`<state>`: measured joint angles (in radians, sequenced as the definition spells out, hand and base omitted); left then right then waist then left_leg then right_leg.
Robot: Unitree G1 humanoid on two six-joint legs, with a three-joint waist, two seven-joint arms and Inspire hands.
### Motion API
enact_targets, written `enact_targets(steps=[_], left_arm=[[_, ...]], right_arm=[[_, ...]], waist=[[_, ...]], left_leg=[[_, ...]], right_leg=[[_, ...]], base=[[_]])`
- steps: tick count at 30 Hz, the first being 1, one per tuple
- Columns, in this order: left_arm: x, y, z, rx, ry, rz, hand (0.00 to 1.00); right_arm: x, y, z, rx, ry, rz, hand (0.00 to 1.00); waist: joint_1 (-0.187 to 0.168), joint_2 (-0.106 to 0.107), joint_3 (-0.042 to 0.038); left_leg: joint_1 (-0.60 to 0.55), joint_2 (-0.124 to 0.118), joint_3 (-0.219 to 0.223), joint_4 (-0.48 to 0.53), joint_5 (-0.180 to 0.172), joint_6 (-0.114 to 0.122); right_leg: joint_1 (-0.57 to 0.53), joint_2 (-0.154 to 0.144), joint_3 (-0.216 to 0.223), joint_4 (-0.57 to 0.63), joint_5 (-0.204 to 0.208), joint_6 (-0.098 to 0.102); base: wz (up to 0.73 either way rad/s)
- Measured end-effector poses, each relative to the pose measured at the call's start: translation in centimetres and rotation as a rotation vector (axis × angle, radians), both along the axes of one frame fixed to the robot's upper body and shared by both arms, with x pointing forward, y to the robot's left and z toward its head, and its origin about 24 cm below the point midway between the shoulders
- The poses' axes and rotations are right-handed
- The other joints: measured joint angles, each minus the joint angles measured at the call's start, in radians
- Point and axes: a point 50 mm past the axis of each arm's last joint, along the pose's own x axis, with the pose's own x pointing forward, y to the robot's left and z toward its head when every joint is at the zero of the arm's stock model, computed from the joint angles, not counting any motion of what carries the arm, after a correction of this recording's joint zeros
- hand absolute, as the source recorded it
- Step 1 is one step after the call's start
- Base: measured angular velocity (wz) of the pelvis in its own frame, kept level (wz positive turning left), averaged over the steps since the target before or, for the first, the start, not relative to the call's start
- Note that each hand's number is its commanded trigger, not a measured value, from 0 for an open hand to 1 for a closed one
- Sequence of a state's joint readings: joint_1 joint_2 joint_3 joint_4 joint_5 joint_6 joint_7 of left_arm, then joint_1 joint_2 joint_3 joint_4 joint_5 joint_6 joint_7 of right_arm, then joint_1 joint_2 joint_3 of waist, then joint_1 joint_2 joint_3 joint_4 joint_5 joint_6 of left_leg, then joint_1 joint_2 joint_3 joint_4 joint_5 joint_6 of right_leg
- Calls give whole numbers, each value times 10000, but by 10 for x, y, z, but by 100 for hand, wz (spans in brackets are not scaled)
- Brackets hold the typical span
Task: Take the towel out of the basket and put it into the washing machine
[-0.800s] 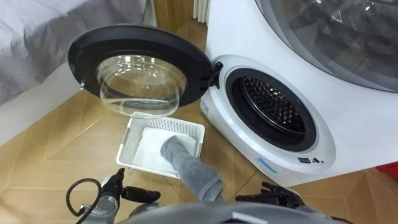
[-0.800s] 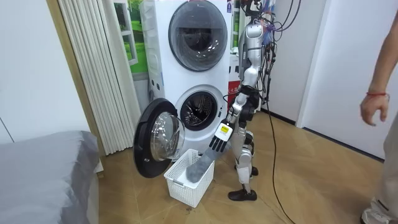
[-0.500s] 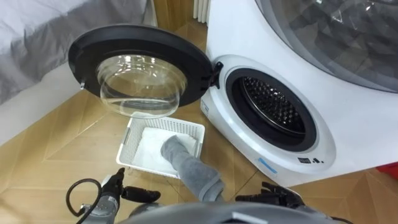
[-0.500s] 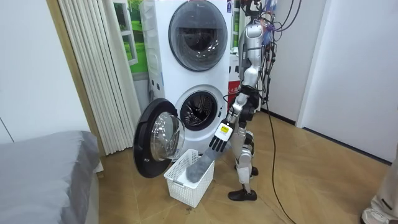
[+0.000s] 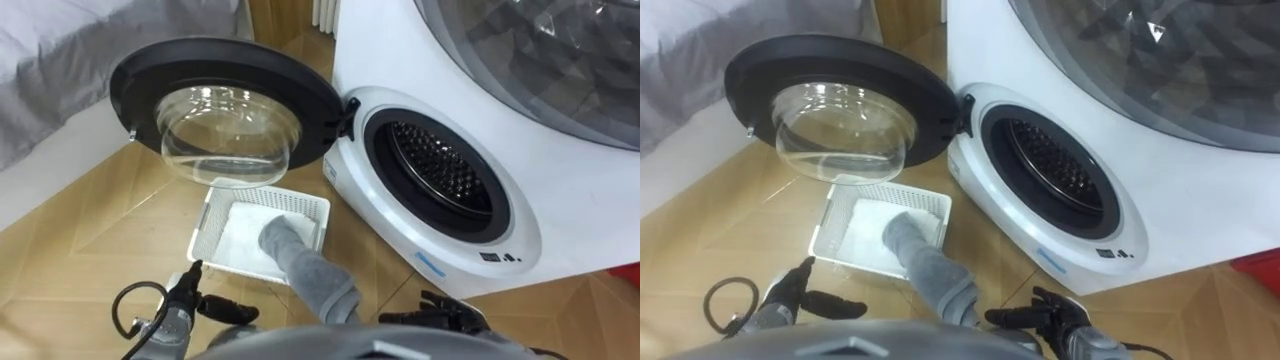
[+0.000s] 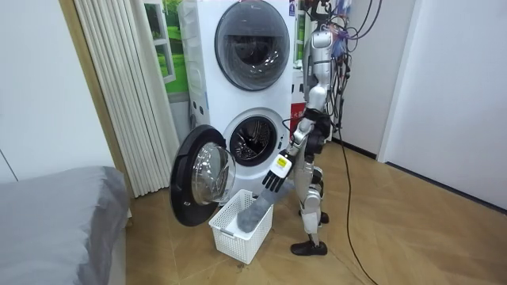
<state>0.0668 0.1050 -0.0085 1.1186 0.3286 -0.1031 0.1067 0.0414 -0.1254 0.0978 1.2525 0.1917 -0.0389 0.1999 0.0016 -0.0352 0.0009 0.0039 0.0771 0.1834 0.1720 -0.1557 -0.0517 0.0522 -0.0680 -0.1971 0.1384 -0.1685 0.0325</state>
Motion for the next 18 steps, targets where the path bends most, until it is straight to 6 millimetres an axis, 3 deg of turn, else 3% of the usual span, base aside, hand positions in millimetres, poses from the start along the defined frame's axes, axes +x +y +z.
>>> enact_targets(steps=[3, 7, 9, 12, 14, 16, 18], left_arm=[[10, -5, 2, 288, -179, -822, 0], [30, -14, 5, 779, -424, -2424, 0], [43, -19, 8, 1068, -621, -3310, 0], [65, -24, 14, 1530, -957, -4261, 0], [83, -27, 20, 1826, -1342, -4544, 0], [96, -32, 26, 1997, -1702, -4830, 0], [107, -36, 31, 2146, -2061, -5015, 0]], right_arm=[[5, 0, 1, -39, -133, 200, 0], [23, 1, 4, -185, -388, 780, 0], [37, 1, 6, -323, -559, 1167, 0], [59, 6, 11, -542, -983, 2000, 0], [73, 12, 15, -595, -1360, 2298, 0], [84, 14, 19, -703, -1734, 2367, 0], [95, 15, 23, -905, -2074, 2412, 0]], waist=[[-50, 71, -22], [-247, 342, 69], [-296, 425, 187], [-395, 383, 316], [-546, 310, 510], [-592, 291, 619], [-572, 299, 639]], left_leg=[[-411, 3, -86, 191, -2, 6], [-1073, 14, -212, 354, 28, 57], [-1483, 12, -221, 545, 50, 92], [-2264, 2, -250, 946, 63, 149], [-2962, -5, -364, 1469, 11, 249], [-3590, -2, -367, 1943, -48, 338], [-4263, -2, -366, 2358, -95, 411]], right_leg=[[-345, -24, -65, 130, 2, -3], [-1067, -53, -70, 517, 4, -12], [-1560, -112, -35, 906, -12, -32], [-2514, -228, 14, 1613, -33, -44], [-3094, -289, 30, 1970, -68, -47], [-3648, -347, 57, 2308, -125, -55], [-4373, -409, 129, 2773, -204, -67]], base=[[7], [1], [-7], [-5], [10], [3], [-2]])
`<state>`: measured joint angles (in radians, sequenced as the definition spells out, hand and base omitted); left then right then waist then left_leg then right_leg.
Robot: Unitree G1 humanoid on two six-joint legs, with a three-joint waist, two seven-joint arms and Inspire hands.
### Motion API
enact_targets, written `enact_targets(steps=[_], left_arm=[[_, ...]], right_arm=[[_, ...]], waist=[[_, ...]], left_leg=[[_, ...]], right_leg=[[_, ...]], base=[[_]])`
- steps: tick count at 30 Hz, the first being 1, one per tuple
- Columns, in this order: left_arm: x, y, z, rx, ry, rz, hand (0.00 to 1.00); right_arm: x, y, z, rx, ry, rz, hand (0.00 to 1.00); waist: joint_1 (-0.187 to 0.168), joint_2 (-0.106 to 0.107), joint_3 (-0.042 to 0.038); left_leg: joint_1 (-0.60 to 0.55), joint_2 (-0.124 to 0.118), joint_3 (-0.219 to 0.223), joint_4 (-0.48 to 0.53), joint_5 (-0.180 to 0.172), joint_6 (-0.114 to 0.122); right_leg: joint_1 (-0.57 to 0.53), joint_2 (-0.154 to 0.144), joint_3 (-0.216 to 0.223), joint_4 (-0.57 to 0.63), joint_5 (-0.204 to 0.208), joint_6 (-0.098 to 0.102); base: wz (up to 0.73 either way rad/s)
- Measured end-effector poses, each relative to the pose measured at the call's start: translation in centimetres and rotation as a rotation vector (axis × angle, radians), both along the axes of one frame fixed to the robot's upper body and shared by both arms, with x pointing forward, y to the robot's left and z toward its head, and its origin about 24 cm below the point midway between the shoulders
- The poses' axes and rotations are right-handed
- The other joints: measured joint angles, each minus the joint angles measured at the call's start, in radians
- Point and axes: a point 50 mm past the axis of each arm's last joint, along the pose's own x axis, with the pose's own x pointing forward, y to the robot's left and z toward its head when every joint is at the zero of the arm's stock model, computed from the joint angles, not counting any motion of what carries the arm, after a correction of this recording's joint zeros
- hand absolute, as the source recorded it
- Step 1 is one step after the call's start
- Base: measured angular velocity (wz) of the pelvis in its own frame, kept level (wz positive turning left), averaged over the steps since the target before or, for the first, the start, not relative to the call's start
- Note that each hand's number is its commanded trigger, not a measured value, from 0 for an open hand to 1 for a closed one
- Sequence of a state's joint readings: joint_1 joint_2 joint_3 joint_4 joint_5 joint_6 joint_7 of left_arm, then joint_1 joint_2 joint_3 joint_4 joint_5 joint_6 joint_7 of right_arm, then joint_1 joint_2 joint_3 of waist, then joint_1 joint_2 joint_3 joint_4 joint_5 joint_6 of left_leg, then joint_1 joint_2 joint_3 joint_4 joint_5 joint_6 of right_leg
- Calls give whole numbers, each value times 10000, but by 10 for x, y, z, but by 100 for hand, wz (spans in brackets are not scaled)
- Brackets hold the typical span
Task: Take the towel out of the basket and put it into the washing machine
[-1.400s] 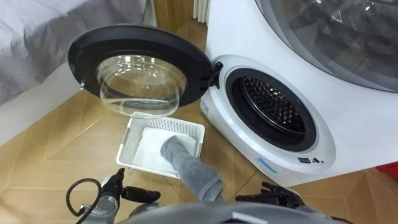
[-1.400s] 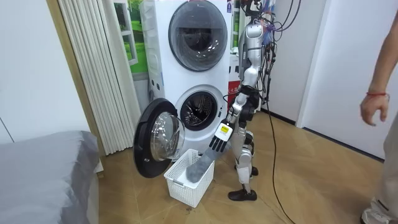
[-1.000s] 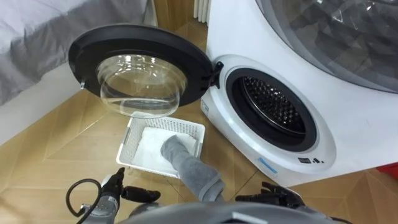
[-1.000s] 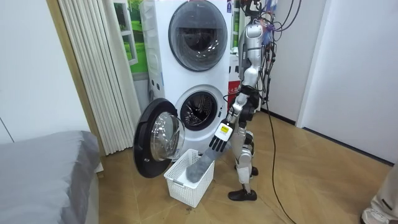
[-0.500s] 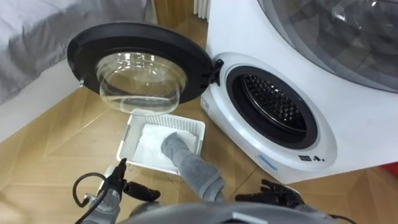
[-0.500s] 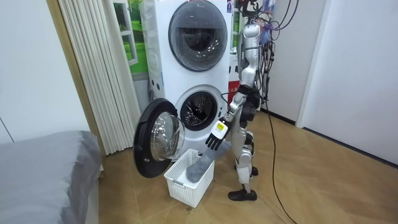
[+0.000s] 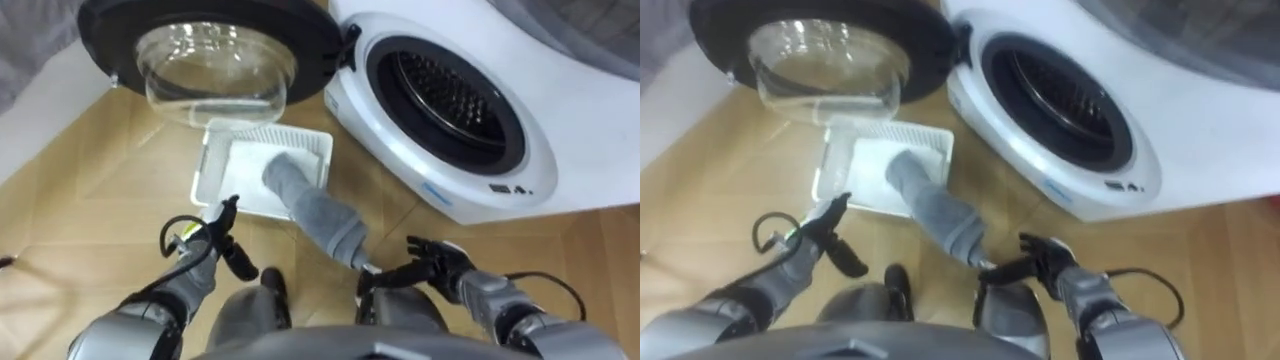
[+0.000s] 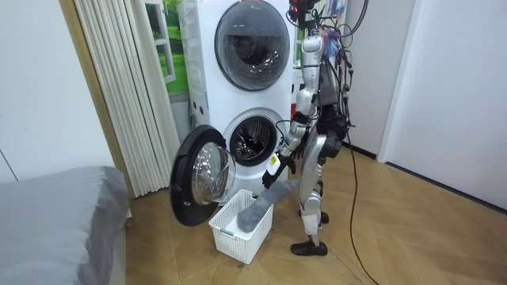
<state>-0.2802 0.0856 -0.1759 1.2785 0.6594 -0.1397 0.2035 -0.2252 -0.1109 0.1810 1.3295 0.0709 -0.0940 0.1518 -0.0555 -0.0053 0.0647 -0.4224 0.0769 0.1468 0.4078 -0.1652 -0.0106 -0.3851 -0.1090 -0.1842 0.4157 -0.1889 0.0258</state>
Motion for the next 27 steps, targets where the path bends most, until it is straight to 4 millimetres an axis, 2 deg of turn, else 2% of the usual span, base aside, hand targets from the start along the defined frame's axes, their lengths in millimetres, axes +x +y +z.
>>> enact_targets(steps=[5, 9, 12, 16, 20, 24, 27], left_arm=[[21, -6, 12, 544, -878, -724, 0], [37, -12, 22, 753, -1429, -1243, 0], [49, -19, 30, 953, -1839, -1748, 0], [66, -24, 44, 1057, -2642, -2026, 0], [82, -27, 59, 1610, -3684, -2419, 0], [88, -27, 66, 1888, -4280, -2516, 0], [98, -27, 78, 2099, -4977, -2487, 0]], right_arm=[[23, 10, 9, -140, -567, 521, 0], [38, 18, 16, -259, -1089, 1027, 0], [50, 23, 24, -341, -1636, 1323, 0], [62, 28, 33, -255, -2399, 1509, 0], [74, 28, 42, -138, -3035, 1249, 0], [79, 32, 46, 171, -3316, 932, 0], [88, 37, 53, 313, -3671, 1067, 0]], waist=[[-50, 36, 40], [-130, 94, 112], [-229, 94, 152], [-253, 82, 202], [-412, 82, 206], [-613, 80, 215], [-827, 101, 226]], left_leg=[[-1642, -2, 10, 1030, -59, 79], [-2658, 52, -31, 1687, -77, 90], [-3529, 198, -86, 2444, -277, 55], [-4733, 517, -133, 3594, -627, -9], [-5780, 612, -171, 4596, -942, -82], [-6277, 689, -282, 5345, -1252, -135], [-6992, 690, -570, 5901, -1421, -170]], right_leg=[[-1927, -101, 433, 1325, -188, -65], [-2999, -127, 519, 2104, -274, -169], [-3848, -88, 549, 2840, -453, -267], [-5014, 95, 672, 3794, -633, -421], [-6150, 61, 788, 4898, -966, -510], [-6663, 73, 839, 5612, -1214, -581], [-7270, 149, 815, 6020, -1296, -613]], base=[[-7], [-3], [-4], [-15], [-3], [-6], [-6]])
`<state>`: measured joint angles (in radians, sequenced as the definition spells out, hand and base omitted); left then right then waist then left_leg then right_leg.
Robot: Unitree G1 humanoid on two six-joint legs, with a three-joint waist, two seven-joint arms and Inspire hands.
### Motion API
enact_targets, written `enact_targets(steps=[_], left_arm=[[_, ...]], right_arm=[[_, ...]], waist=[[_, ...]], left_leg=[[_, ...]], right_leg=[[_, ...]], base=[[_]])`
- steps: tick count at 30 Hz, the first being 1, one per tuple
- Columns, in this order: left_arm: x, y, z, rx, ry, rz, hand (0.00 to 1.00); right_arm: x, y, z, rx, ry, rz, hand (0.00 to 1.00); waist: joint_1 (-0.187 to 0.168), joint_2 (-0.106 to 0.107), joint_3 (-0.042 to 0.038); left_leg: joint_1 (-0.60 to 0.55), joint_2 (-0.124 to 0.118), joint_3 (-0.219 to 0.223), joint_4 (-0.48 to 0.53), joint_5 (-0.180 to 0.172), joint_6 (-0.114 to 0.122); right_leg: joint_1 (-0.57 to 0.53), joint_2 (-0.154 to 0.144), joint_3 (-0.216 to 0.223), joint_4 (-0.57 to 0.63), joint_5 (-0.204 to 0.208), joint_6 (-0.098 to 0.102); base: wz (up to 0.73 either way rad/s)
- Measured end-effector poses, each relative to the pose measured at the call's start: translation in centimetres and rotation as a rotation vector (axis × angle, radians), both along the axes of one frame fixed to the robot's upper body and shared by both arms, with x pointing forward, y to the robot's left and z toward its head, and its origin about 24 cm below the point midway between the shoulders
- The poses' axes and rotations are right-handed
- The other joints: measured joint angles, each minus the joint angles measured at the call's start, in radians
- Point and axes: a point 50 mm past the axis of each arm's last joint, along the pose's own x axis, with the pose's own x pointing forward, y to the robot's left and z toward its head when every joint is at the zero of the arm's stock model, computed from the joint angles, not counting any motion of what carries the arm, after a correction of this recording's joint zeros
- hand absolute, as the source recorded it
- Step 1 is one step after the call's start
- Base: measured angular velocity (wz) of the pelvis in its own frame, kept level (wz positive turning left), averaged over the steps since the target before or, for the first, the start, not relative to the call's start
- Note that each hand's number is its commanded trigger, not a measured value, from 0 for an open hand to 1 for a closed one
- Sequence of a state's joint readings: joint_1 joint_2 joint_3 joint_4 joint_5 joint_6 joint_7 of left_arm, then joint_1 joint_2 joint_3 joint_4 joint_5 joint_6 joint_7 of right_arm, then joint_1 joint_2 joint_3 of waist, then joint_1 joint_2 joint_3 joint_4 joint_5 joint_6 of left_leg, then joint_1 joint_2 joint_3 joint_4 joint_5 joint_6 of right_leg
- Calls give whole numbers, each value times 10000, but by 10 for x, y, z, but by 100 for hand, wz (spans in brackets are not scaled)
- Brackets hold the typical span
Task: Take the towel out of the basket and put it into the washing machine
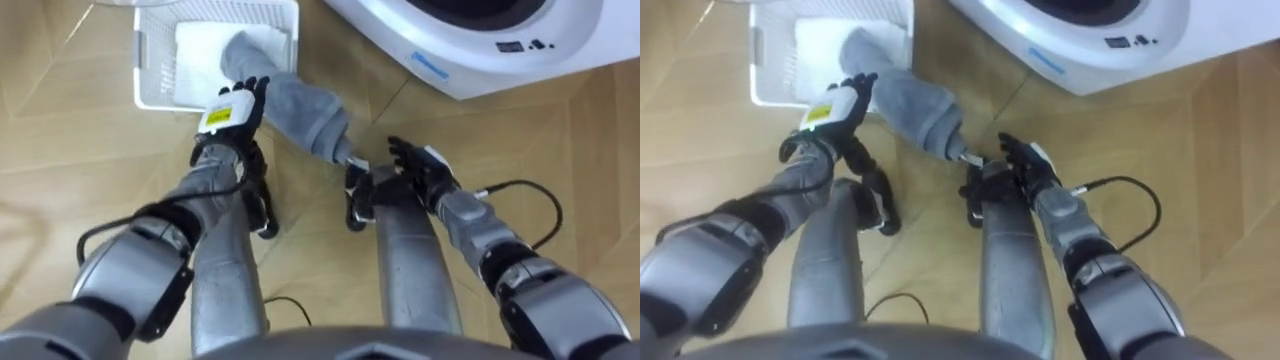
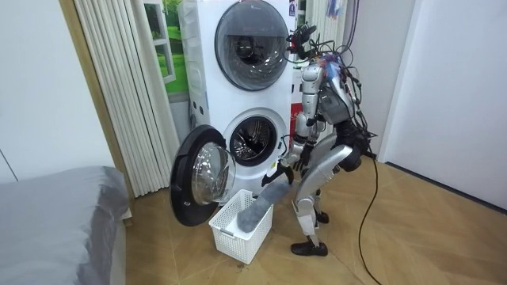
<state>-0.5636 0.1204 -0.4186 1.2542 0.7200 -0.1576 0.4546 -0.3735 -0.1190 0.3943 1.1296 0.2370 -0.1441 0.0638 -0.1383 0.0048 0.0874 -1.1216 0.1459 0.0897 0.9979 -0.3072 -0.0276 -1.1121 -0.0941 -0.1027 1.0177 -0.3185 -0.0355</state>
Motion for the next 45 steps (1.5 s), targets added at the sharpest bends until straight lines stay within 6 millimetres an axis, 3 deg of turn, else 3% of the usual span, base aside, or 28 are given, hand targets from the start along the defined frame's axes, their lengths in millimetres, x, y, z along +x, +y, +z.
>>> enact_targets(steps=[6, 11, 25, 27, 28, 29, 30, 31, 32, 38, 45], left_arm=[[10, -2, 12, 572, -783, -485, 0], [19, 6, 23, 1133, -1341, -655, 0], [38, 6, 47, 1577, -2176, -940, 2], [37, 8, 46, 1728, -2077, -1034, 12], [37, 7, 45, 1770, -1969, -1090, 44], [37, 7, 44, 1873, -1765, -1178, 64], [37, 7, 43, 1921, -1650, -1225, 72], [36, 8, 41, 2023, -1347, -1330, 91], [35, 7, 39, 2148, -1035, -1466, 100], [37, 8, 38, 2593, -353, -1715, 100], [38, 10, 36, 2843, 510, -1847, 100]], right_arm=[[8, 8, 7, 319, -447, 239, 0], [13, 19, 15, 952, -924, 354, 0], [24, 31, 30, 1517, -1601, 560, 0], [26, 32, 32, 1500, -1580, 649, 0], [27, 33, 33, 1513, -1613, 708, 0], [28, 34, 34, 1517, -1651, 752, 0], [28, 34, 35, 1523, -1673, 771, 0], [29, 35, 35, 1548, -1693, 792, 0], [29, 35, 36, 1584, -1727, 809, 0], [31, 38, 38, 1666, -1757, 1007, 0], [35, 41, 40, 1616, -1659, 1141, 0]], waist=[[-294, -39, 20], [-803, -119, 73], [-1201, -154, 77], [-1249, -167, 85], [-1299, -189, 99], [-1347, -203, 103], [-1357, -210, 107], [-1389, -218, 112], [-1427, -219, 112], [-1586, -250, 122], [-1616, -475, 114]], left_leg=[[-845, 159, -163, 783, -297, 24], [-1420, 176, -130, 1097, -407, 73], [-2356, 187, -129, 1348, -575, 137], [-2413, 187, -136, 1409, -603, 125], [-2435, 181, -136, 1477, -650, 131], [-2463, 169, -133, 1504, -681, 137], [-2476, 167, -129, 1504, -683, 138], [-2505, 166, -122, 1502, -690, 140], [-2544, 166, -124, 1500, -693, 143], [-2570, 168, -110, 1522, -758, 162], [-2534, 131, -95, 1519, -767, 161]], right_leg=[[-730, 137, -22, 504, -81, 9], [-1318, 150, 69, 786, -144, 66], [-2292, 206, 167, 975, -241, 83], [-2349, 204, 175, 1040, -278, 74], [-2379, 183, 179, 1129, -337, 74], [-2415, 163, 186, 1180, -368, 80], [-2433, 164, 192, 1180, -369, 81], [-2469, 163, 200, 1179, -369, 82], [-2509, 163, 199, 1173, -370, 83], [-2529, 161, 211, 1169, -407, 113], [-2529, 90, 196, 1198, -450, 89]], base=[[-8], [-4], [-3], [0], [5], [5], [0], [0], [0], [-1], [1]])
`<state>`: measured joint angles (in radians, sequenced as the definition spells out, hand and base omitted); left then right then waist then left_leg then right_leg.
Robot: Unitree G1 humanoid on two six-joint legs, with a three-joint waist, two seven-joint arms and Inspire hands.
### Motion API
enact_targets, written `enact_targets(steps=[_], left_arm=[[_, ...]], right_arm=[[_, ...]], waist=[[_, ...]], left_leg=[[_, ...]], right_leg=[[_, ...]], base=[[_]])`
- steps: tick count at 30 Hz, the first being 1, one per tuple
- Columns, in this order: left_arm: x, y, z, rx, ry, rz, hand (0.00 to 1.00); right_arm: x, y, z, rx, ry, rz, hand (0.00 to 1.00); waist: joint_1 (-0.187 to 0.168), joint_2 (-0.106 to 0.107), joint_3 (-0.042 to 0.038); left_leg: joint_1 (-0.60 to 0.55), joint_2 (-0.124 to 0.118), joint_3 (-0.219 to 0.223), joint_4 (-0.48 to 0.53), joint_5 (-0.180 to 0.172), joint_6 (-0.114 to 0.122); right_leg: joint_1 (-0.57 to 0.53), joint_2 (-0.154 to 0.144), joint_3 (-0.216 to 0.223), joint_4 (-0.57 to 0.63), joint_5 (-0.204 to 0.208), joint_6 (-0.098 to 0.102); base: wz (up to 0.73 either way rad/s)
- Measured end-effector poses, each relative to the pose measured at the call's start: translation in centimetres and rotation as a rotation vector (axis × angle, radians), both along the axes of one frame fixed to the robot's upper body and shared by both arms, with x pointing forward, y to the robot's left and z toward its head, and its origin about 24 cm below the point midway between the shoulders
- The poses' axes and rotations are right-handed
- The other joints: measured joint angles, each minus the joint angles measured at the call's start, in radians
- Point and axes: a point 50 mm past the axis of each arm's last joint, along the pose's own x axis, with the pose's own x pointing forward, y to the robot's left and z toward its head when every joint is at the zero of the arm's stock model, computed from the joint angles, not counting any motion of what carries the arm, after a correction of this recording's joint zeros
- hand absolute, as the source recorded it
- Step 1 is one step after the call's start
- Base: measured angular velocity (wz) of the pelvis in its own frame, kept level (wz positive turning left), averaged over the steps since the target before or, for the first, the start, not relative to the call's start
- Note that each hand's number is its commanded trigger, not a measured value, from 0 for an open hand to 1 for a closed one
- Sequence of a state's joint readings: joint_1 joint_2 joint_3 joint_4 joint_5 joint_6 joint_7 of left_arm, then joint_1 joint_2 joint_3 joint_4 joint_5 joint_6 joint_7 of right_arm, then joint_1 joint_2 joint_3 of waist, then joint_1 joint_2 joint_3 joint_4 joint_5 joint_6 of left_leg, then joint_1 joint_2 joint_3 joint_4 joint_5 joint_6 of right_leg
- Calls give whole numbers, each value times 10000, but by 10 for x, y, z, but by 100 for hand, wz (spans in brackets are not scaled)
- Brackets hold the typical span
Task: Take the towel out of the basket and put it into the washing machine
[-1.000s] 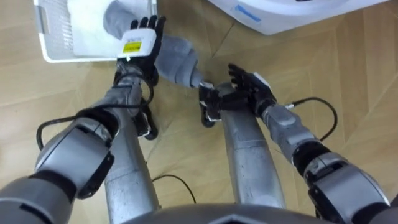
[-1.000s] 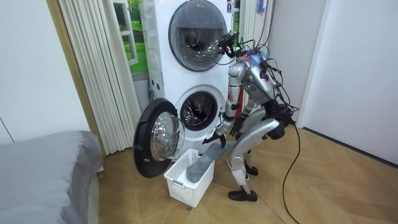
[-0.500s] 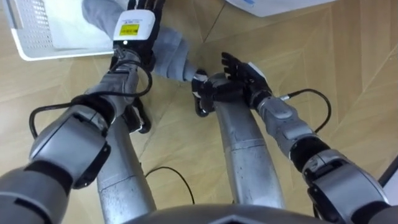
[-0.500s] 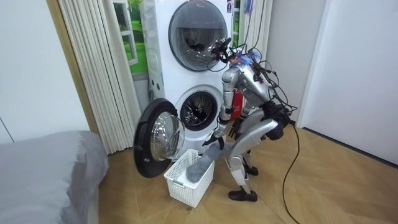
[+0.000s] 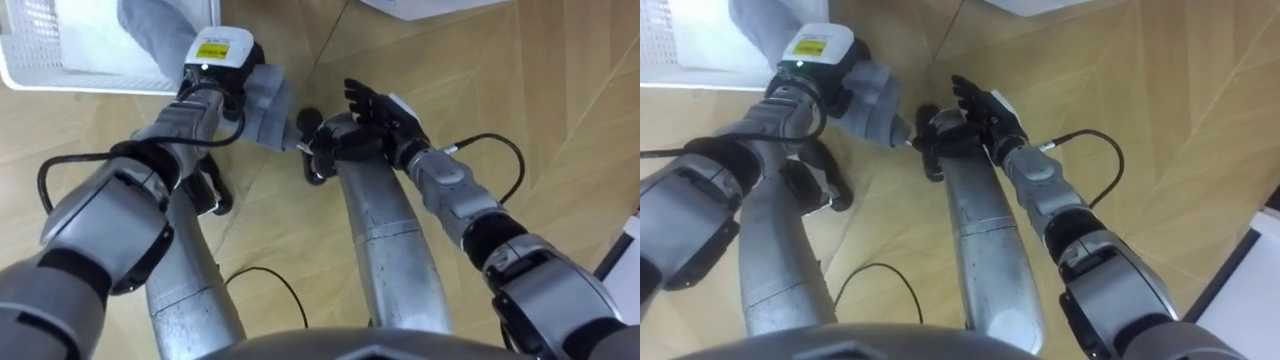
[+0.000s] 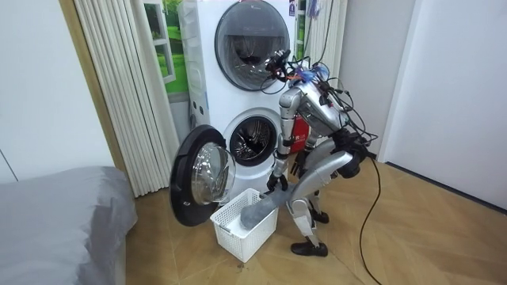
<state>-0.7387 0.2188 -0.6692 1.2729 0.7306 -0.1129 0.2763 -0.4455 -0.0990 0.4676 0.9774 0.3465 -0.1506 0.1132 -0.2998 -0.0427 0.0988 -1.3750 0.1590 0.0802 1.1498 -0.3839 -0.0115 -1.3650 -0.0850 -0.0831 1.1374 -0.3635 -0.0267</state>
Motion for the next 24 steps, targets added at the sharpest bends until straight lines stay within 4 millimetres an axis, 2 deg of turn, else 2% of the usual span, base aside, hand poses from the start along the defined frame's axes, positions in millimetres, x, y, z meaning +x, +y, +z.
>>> enact_targets(steps=[5, 12, 18, 22, 24], left_arm=[[-11, 1, -16, 56, 1480, 29, 100], [-23, 3, -30, 187, 2406, 4, 100], [-35, 1, -42, -8, 2644, 53, 100], [-46, -1, -52, -420, 2702, 201, 100], [-49, -3, -54, -610, 2592, 212, 100]], right_arm=[[-2, 0, -4, -64, 229, 67, 0], [-3, -2, -7, -95, 400, -30, 0], [-24, -8, -27, -215, 1170, -250, 0], [-38, -17, -39, -381, 1707, -580, 0], [-46, -22, -46, -479, 2036, -740, 0]], waist=[[9, -56, -27], [68, -60, -30], [243, -63, -41], [486, -33, -135], [628, -8, -147]], left_leg=[[72, -1, 19, -59, 0, 0], [339, -30, 57, -123, 4, -1], [1617, -56, 143, -651, 27, -36], [2653, -160, 295, -1306, 154, -81], [3132, -142, 295, -1553, 183, -118]], right_leg=[[41, 1, 10, -41, 1, -1], [279, -33, 42, -61, -1, 2], [1508, -20, 67, -543, 6, 29], [2433, -58, 148, -1025, 42, 66], [2928, -24, 101, -1311, 79, 56]], base=[[0], [0], [0], [2], [0]])
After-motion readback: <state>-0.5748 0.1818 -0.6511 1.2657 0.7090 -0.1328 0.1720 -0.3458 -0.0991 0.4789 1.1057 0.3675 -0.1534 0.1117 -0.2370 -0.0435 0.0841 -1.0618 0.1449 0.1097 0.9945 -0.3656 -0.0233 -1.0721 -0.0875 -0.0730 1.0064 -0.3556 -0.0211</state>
